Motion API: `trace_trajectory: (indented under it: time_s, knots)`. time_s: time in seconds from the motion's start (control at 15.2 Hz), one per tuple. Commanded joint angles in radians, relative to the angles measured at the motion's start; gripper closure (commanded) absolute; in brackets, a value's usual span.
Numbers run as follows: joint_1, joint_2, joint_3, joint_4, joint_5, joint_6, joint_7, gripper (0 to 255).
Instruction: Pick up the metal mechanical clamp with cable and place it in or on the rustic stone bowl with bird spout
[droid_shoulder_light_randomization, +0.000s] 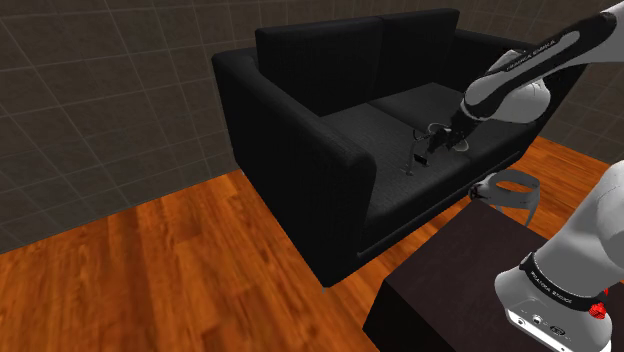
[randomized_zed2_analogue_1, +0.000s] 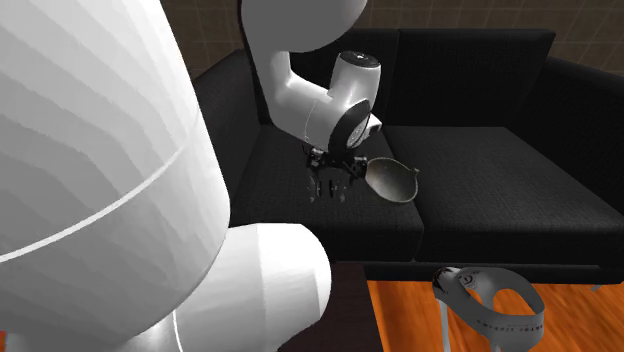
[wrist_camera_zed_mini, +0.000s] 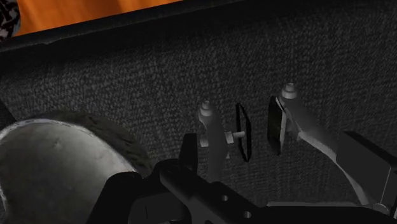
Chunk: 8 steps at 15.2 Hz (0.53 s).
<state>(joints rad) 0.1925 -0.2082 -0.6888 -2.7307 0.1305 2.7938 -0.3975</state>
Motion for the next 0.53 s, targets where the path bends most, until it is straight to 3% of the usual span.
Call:
trace_trajectory:
  time_s: [0.0, 0.07, 0.13, 0.26, 0.46]
  knots:
    - [0.163, 0.115, -0.133, 0.039, 0.274, 0.062, -0.220, 0]
    - [0.247, 0.191, -0.192, 0.075, 0.489, 0.060, -0.389, 0]
    - [0.286, 0.270, -0.213, 0.116, 0.691, 0.036, -0.547, 0]
    - [0.230, 0.323, -0.139, 0.140, 0.802, 0.027, -0.628, 0]
    - [0.187, 0.396, -0.076, 0.176, 0.941, 0.014, -0.729, 0]
